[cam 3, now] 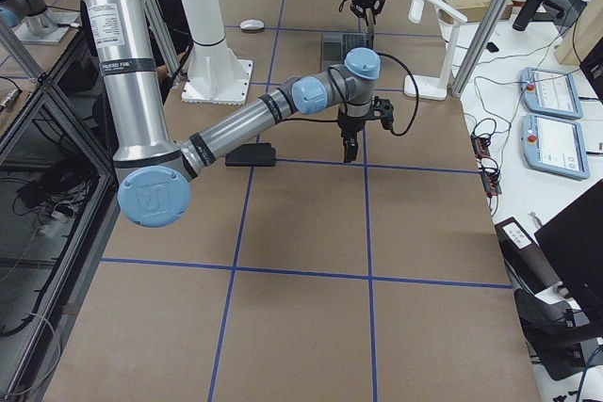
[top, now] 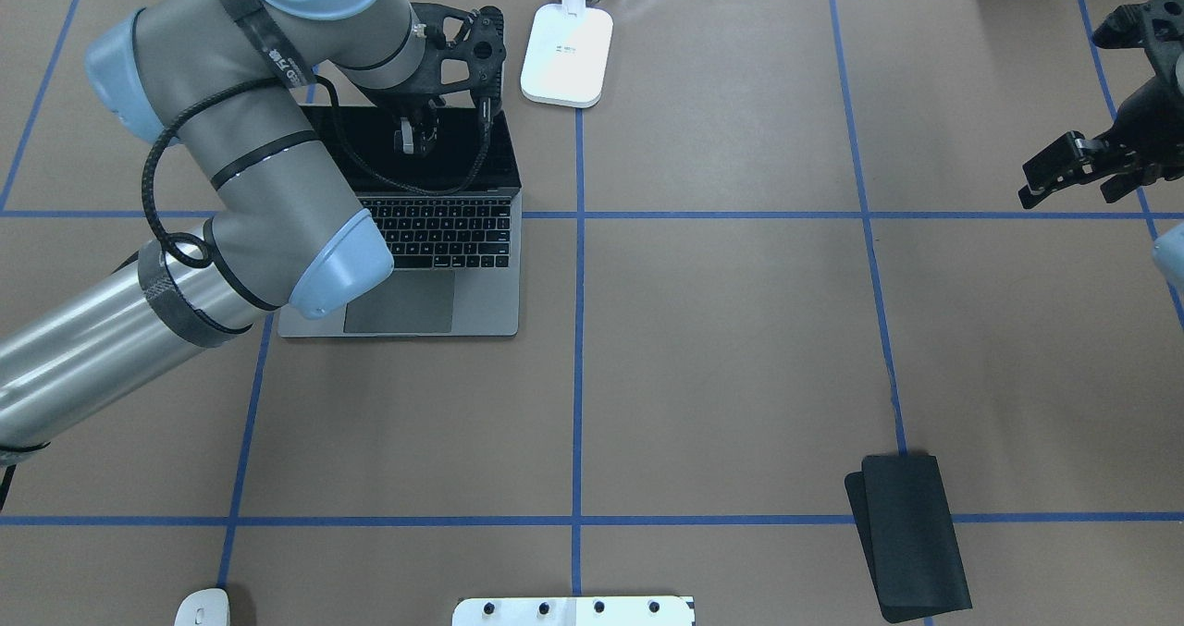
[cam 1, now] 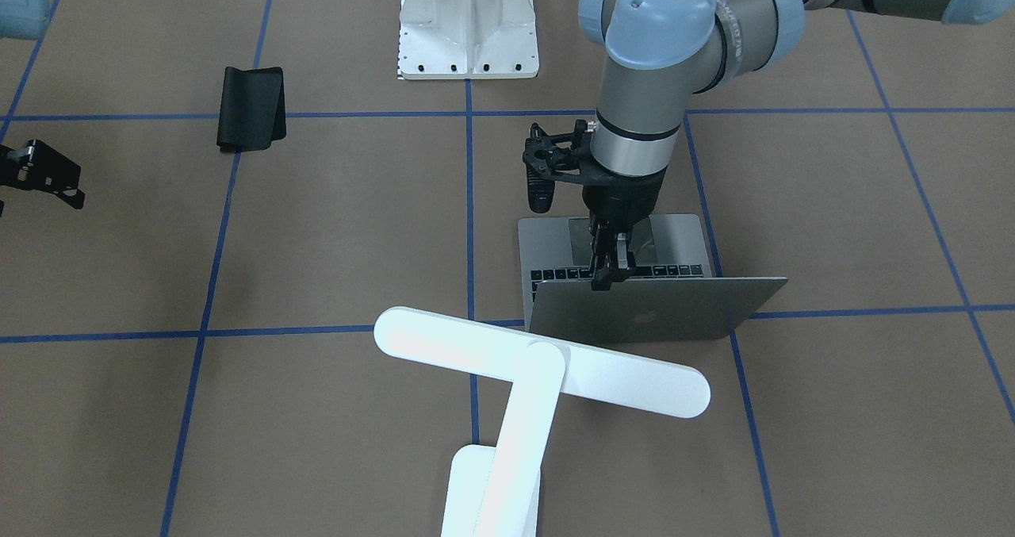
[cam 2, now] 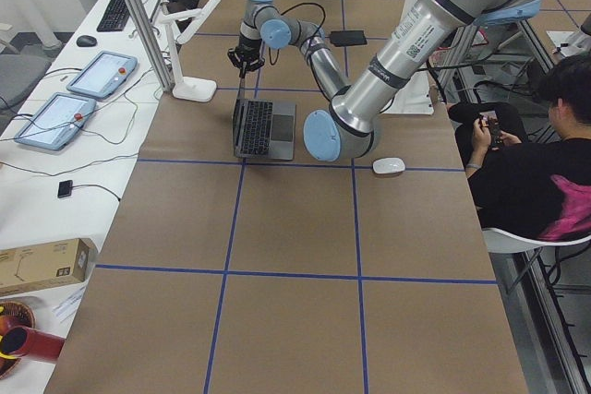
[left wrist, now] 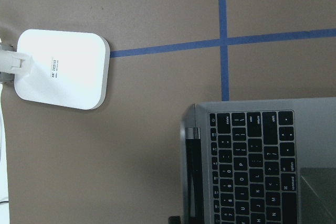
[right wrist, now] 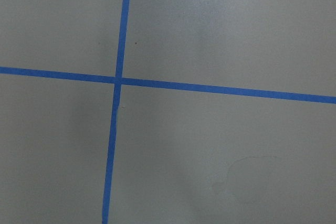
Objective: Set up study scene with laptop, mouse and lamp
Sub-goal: 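Release the laptop and lift the left gripper away, then lower the right gripper onto the dark grey mouse pad while the left gripper withdraws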
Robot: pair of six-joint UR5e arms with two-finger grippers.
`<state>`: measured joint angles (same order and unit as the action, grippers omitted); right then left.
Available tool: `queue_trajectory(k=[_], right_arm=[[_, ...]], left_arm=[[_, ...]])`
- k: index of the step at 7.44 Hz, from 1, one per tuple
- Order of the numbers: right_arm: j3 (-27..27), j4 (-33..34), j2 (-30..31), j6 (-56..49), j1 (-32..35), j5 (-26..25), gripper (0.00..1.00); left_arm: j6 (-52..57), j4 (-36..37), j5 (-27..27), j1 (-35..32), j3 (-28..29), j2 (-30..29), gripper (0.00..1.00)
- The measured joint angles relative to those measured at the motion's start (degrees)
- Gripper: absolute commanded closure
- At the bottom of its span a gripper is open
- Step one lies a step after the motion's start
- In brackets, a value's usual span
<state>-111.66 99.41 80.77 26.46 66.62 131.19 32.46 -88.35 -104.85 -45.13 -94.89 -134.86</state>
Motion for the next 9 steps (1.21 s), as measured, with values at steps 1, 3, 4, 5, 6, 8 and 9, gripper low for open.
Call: queue_trajectory(k=[1,3,4,5,6,8,9], right_arm=[[0.02,0.0,0.0,0.0,0.0,0.0,0.0],[0.03,0.0,0.0,0.04,0.0,0.03,0.0],[0.04,-0.02,-0.23,0.09,-0.01,0.04,0.0],[-0.05,-0.04,-0.79,0.1,0.06,-0.03,0.0],[-0.37,-0.02,-1.19,0.15,0.28,-0.1,0.0],[-2.14,0.0,-0.72,0.65,0.26,0.89,0.0],[-3.34,0.0,-0.58,1.45,-1.06,2.5,0.0]], left_arm=[[-0.02,0.14,-0.04,-0.03,-1.0,0.14,0.07],[-0.03,0.53,-0.21,-0.1,-2.57,0.5,0.03],[-0.13,0.5,-0.29,-0.08,-3.5,1.4,0.0],[-0.54,0.52,-0.57,0.05,-5.48,3.61,0.0],[-1.49,1.05,-2.76,0.13,-8.4,6.7,0.0],[-10.55,3.03,-12.29,-0.25,-17.87,16.86,0.0],[-22.22,3.34,-15.58,-0.24,-24.41,24.44,0.0]])
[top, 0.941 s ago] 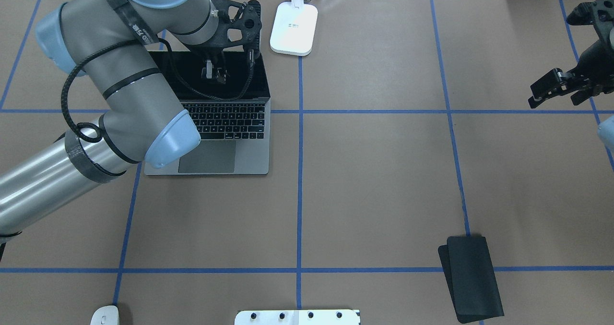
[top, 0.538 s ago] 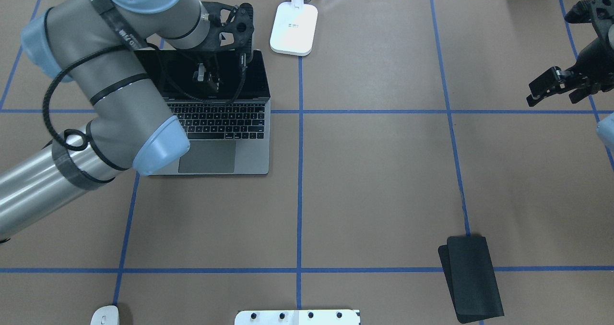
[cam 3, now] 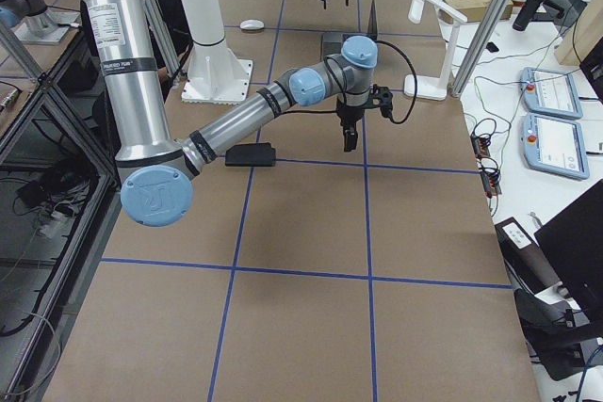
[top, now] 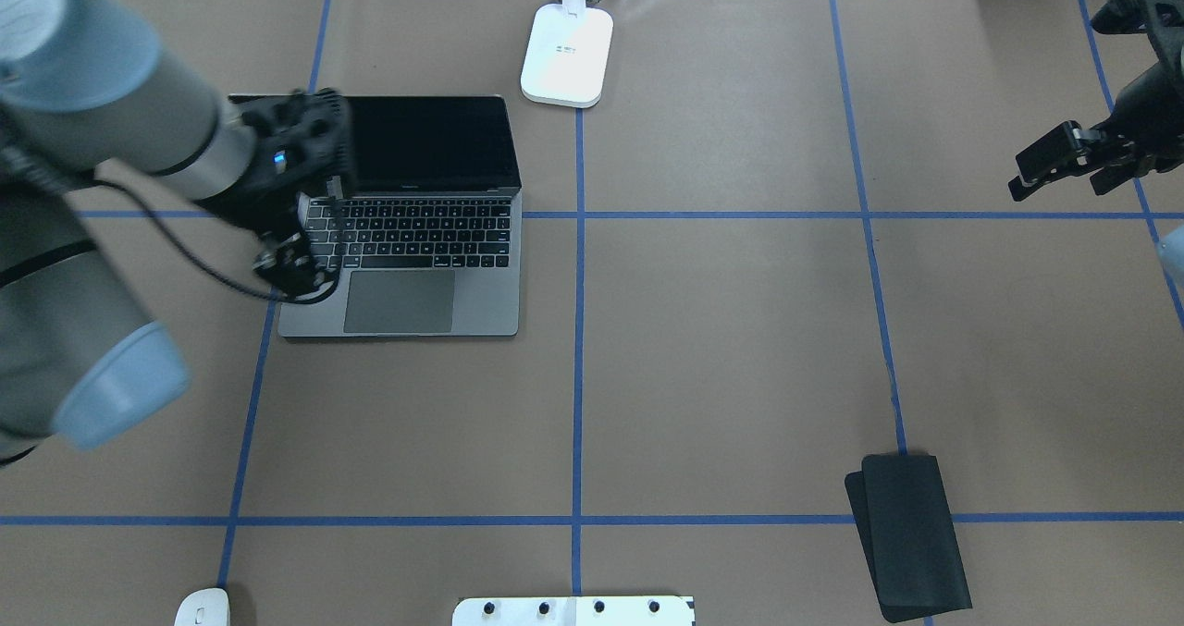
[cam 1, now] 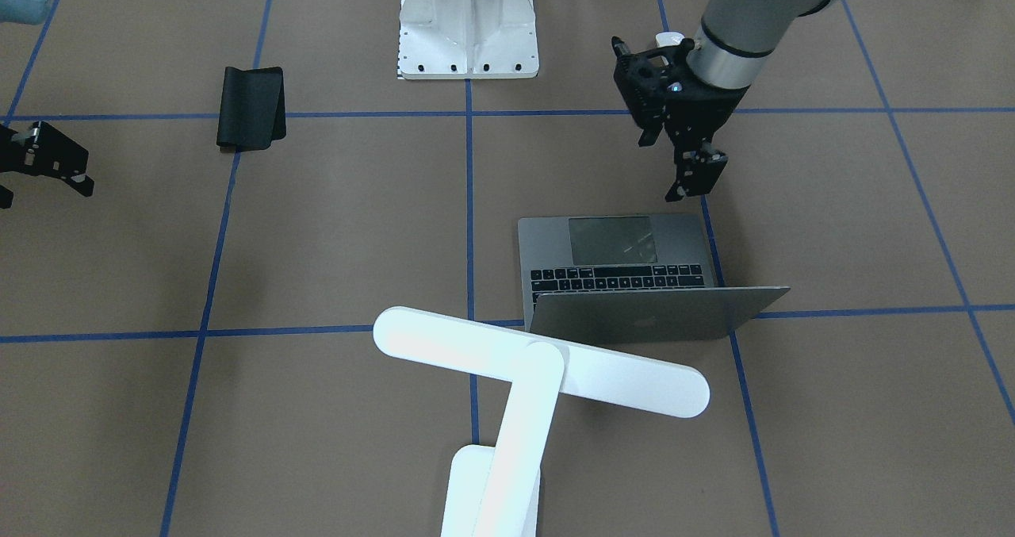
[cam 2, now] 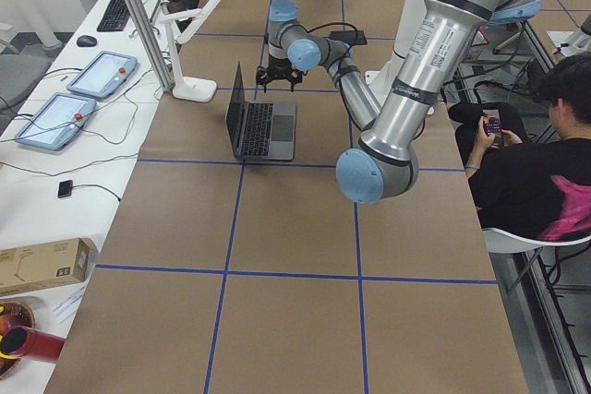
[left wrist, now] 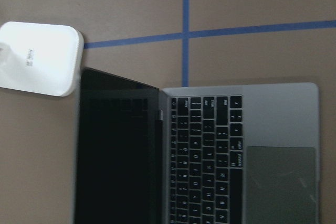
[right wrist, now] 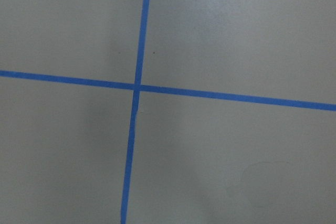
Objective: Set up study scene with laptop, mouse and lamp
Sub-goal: 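Lower the right gripper onto the dark grey mouse pad while the left gripper withdraws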
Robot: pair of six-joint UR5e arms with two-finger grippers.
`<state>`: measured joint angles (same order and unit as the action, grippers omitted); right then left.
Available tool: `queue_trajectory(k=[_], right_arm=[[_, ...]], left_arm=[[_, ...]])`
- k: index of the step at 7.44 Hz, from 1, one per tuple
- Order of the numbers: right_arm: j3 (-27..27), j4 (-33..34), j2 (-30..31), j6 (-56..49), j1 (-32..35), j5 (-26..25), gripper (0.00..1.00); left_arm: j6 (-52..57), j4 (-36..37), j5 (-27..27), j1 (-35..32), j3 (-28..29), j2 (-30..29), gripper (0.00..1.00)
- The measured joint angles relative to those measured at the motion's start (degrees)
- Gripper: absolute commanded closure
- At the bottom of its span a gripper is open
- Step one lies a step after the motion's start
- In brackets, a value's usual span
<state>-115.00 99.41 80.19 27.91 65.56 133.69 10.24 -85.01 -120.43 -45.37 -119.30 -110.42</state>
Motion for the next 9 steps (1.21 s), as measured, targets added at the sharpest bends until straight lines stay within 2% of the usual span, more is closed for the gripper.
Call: queue_trajectory(k=[1,2,4,7,9], right_arm=[[-1.9,-0.08,0.18,2.81,-3.49,0.92,0.0],[-4.31,-0.77,0.17,8.51,-9.94,-1.14,0.0],[-7.36,-3.73,0.05,16.98,-22.26,-7.91,0.0],[-11.86,-4.61,4.42,18.66,-30.64,-9.44,0.01],[-12.72,-5.19,9.94,17.65,-32.46,-7.85,0.01]], left_arm=[[-12.75,-0.48,-1.79,0.12,-4.68,6.99,0.0],[-25.37,-2.0,-2.58,0.33,-7.26,12.88,0.0],[-49.86,-8.56,-2.94,2.07,-8.65,21.04,0.0],[-80.01,-12.43,-2.34,9.31,-7.13,24.75,0.0],[-85.38,-12.92,-2.17,11.74,-6.1,25.67,0.0]])
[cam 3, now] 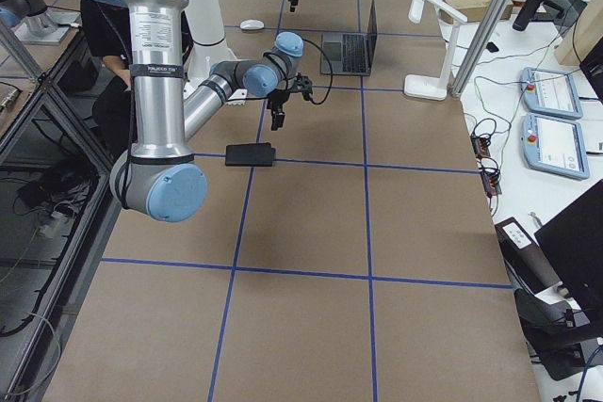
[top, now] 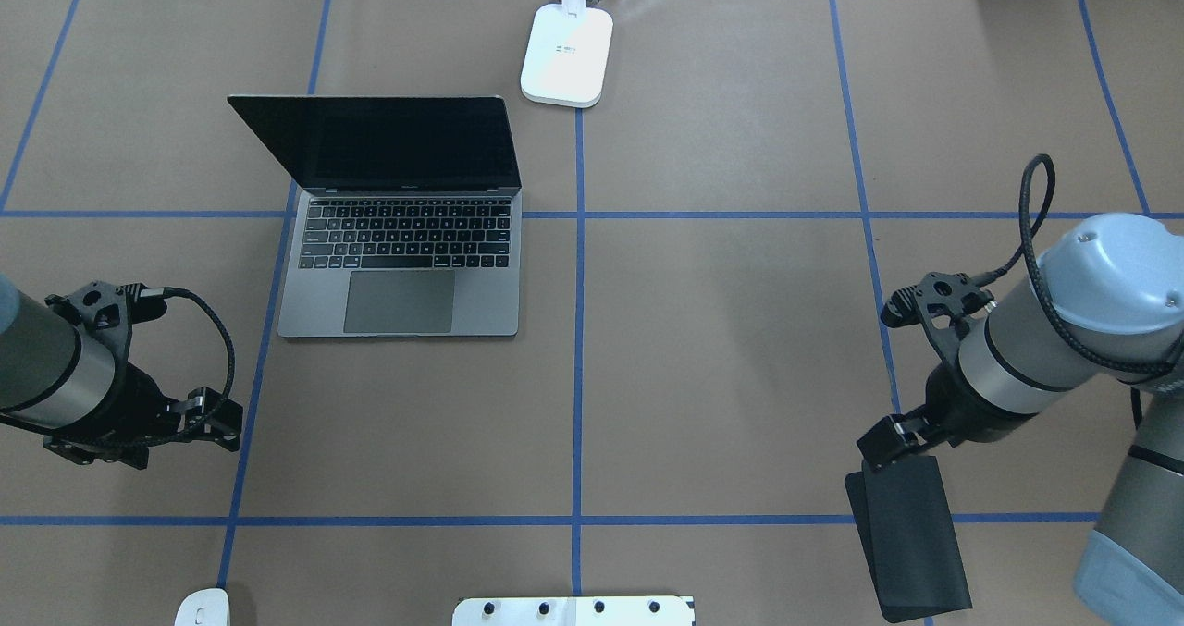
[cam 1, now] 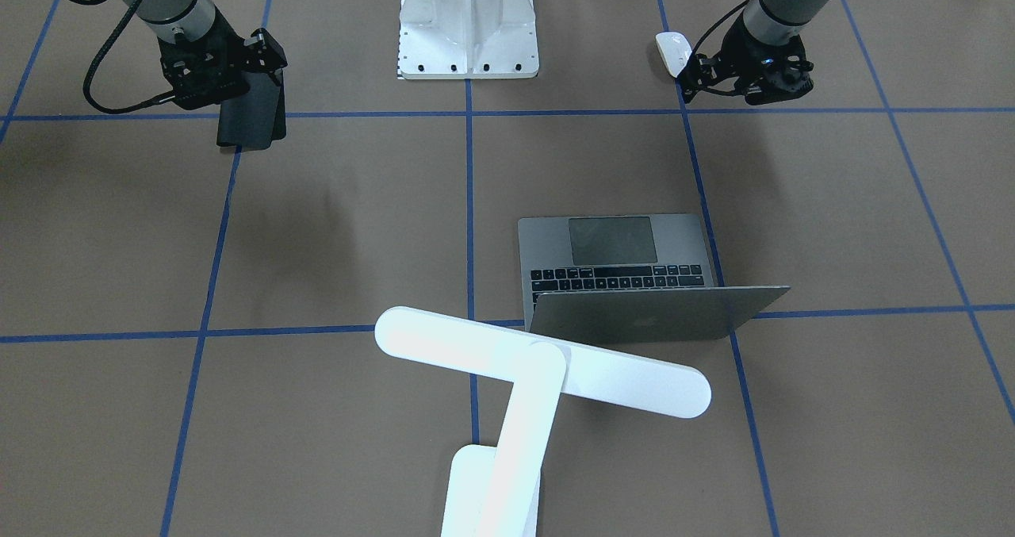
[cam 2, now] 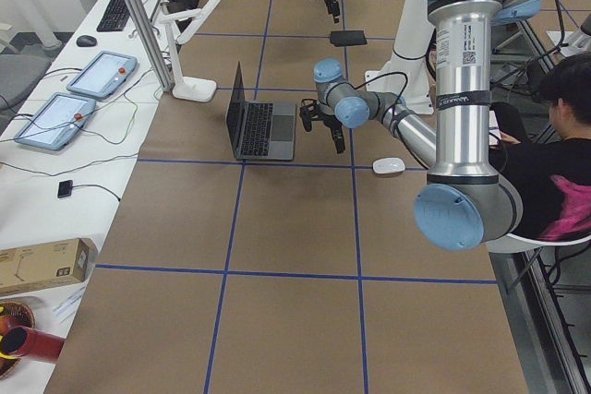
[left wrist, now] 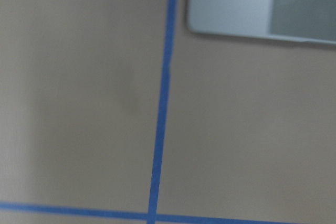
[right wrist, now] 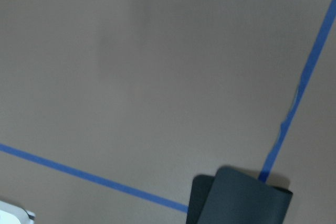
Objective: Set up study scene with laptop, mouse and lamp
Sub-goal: 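Lower the right gripper onto the dark grey mouse pad while the left gripper withdraws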
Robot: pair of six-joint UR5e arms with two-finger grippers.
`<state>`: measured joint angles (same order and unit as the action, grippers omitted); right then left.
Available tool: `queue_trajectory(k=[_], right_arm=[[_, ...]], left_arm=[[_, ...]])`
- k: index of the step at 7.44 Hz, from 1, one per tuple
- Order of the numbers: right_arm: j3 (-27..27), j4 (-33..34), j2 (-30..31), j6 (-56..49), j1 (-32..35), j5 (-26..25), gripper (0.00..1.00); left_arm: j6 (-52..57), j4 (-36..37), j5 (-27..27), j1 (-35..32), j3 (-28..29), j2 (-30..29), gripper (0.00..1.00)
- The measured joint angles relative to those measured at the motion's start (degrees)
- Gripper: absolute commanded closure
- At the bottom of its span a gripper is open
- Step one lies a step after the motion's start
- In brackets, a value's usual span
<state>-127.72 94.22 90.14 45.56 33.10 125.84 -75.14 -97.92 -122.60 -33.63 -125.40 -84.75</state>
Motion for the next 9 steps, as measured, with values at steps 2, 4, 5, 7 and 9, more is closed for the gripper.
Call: queue_trajectory(k=[2,4,5,7,9], right_arm=[[1.98,-7.35,5.37,-0.91,-0.18,4.84,0.01],[8.56,-20.61,9.55,-0.95,-0.23,9.15,0.01],[10.42,-23.31,10.18,-0.85,-0.22,10.19,0.01],[11.82,-24.59,10.53,-0.75,-0.4,10.79,0.01],[12.61,-24.01,10.51,-0.68,-2.29,10.58,0.01]], left_arm=[[-0.54,-0.56,1.5,2.27,-0.17,0.2,0.0],[-0.49,-0.67,2.34,3.02,-1.36,0.36,0.0],[-0.46,-0.68,2.46,3.09,-1.92,0.42,0.0],[-0.45,-0.63,2.53,3.13,-2.54,0.46,0.0],[-0.45,-0.6,2.54,3.13,-2.83,0.46,0.0]])
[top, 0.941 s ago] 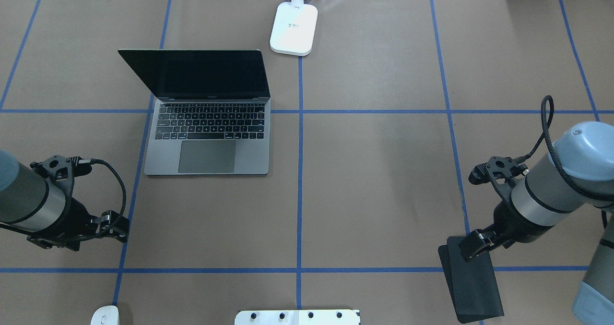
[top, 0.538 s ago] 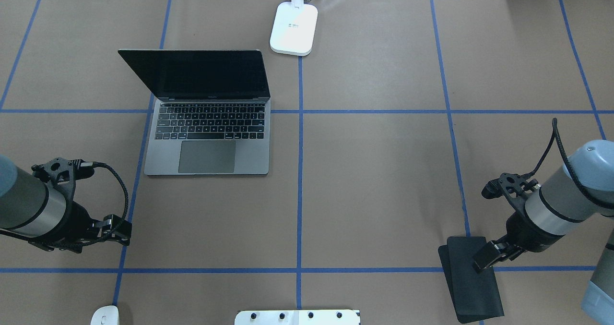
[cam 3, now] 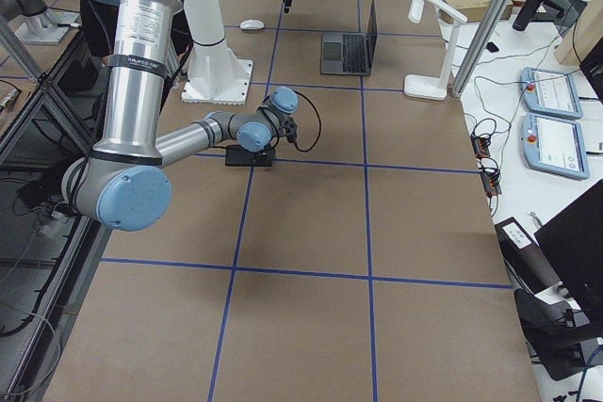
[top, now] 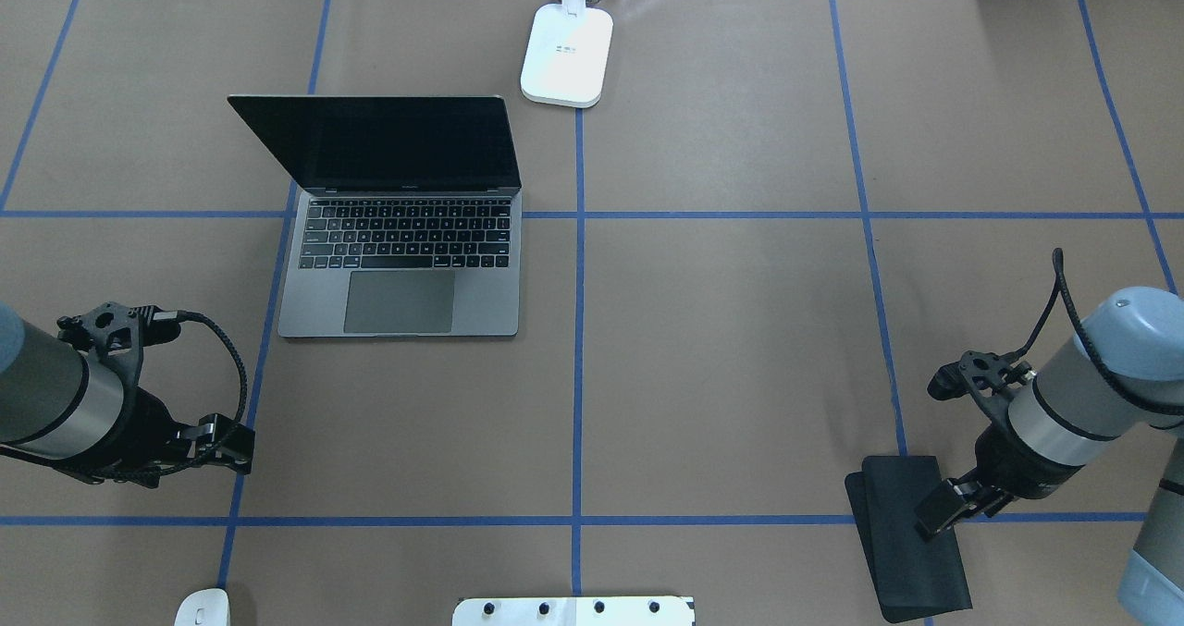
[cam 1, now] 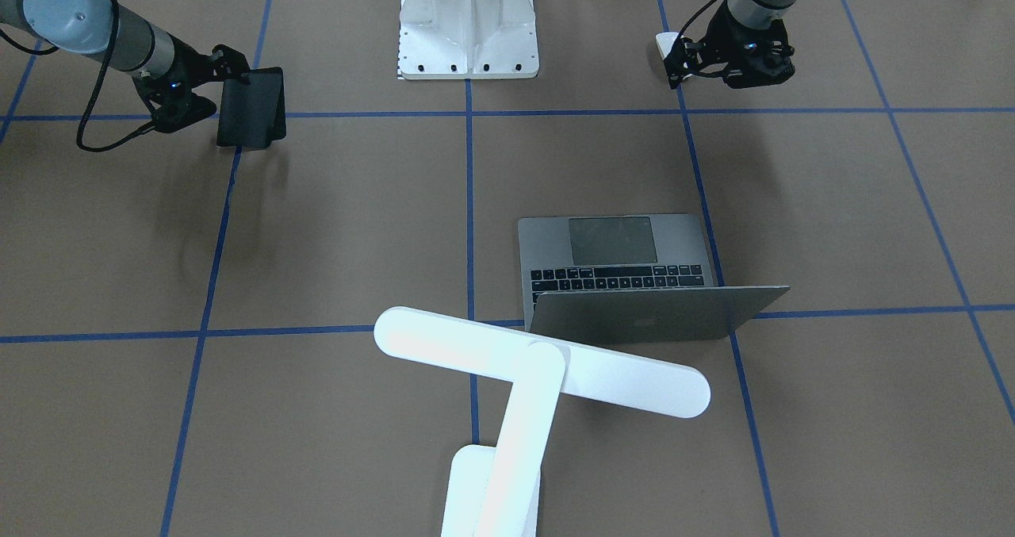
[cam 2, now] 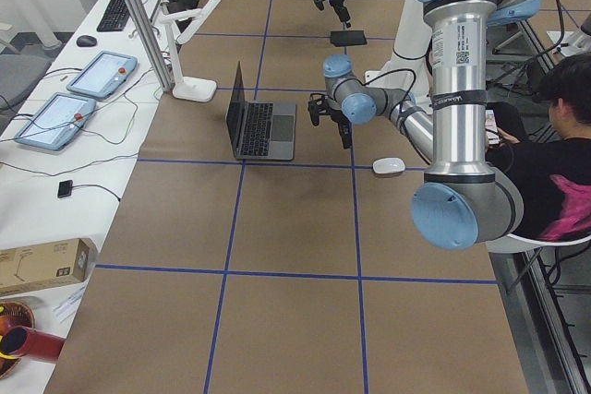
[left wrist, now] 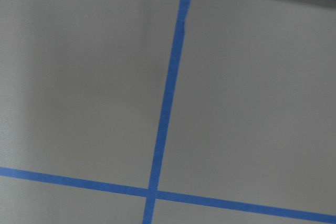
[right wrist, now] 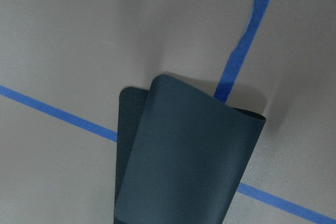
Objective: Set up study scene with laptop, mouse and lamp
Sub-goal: 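Lower the right gripper onto the dark grey mouse pad while the left gripper withdraws, then pinch the mouse pad edge with the right gripper and lift it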
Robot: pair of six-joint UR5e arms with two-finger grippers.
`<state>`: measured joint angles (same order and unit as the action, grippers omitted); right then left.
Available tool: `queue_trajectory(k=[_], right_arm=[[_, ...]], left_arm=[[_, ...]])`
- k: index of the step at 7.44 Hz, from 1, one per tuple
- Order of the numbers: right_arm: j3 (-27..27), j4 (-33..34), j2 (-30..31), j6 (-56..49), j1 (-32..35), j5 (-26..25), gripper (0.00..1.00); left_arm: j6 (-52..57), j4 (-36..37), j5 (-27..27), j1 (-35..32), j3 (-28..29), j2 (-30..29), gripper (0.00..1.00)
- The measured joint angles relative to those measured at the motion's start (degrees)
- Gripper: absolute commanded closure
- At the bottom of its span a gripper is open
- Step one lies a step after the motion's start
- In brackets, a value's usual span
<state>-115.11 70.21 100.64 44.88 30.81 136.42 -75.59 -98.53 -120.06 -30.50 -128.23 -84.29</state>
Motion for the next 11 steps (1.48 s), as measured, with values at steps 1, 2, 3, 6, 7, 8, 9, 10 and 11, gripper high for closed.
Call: queue_trajectory(k=[1,2,3,6,7,8,9,10,11], right_arm=[[0.3,0.49,-0.04,0.02,-0.9,-0.16,0.01],[0.53,0.74,-0.08,0.03,-1.48,-0.24,0.02],[0.76,0.84,-0.11,-0.02,-1.83,-0.29,0.04],[1.61,0.9,-0.48,-0.33,-2.37,-0.36,0.15],[1.9,0.9,-0.63,-0.39,-2.44,-0.37,0.17],[2.09,0.88,-0.73,-0.47,-2.53,-0.37,0.17],[2.24,0.86,-0.76,-0.57,-2.62,-0.37,0.27],[2.4,0.88,-0.79,-0.68,-2.74,-0.37,0.28],[2.58,0.89,-0.79,-0.77,-2.88,-0.37,0.31]], left_arm=[[0.0,0.0,0.0,-0.01,-0.05,0.03,0.0],[0.0,0.0,0.0,-0.04,-0.07,0.09,0.0],[0.0,0.0,0.0,-0.1,-0.11,0.13,0.0],[-0.02,0.0,0.0,-0.23,-0.5,0.2,0.01],[-0.05,0.0,0.0,-0.25,-0.56,0.23,0.01],[-0.06,0.0,0.0,-0.26,-0.62,0.25,0.01],[-0.05,0.0,0.0,-0.26,-0.71,0.26,0.01],[-0.07,0.02,0.0,-0.26,-0.81,0.26,0.02],[-0.08,0.06,0.0,-0.26,-0.84,0.26,0.02]])
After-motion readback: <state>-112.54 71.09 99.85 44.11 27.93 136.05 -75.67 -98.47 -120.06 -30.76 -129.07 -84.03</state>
